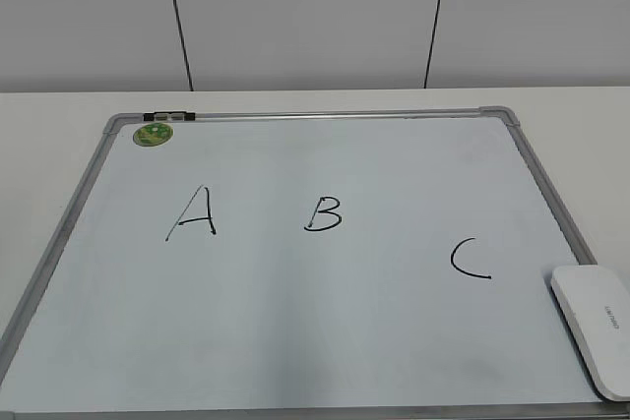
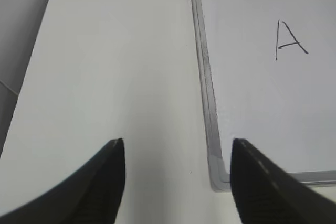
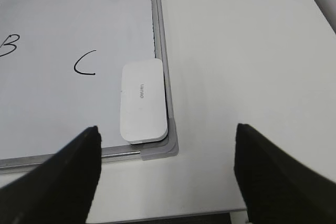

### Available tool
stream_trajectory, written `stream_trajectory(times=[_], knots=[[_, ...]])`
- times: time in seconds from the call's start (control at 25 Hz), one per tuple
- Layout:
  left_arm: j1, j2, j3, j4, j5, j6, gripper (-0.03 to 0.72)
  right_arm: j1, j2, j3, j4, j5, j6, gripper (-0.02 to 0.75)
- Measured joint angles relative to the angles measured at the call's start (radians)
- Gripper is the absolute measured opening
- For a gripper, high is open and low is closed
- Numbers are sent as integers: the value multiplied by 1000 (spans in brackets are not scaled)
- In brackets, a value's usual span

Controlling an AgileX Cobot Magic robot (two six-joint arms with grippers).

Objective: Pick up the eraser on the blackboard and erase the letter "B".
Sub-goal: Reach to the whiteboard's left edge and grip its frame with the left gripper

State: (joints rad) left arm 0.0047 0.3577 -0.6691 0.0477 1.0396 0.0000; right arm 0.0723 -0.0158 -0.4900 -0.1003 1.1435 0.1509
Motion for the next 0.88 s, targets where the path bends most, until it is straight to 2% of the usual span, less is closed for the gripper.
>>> stream_trajectory(times=[0.52,0.88], knots=[[0,562,-325,-103,-7,0,460,0,0,0,0,0,0,587],[0,937,-477,-161,-18,0,460,0,0,0,0,0,0,587]])
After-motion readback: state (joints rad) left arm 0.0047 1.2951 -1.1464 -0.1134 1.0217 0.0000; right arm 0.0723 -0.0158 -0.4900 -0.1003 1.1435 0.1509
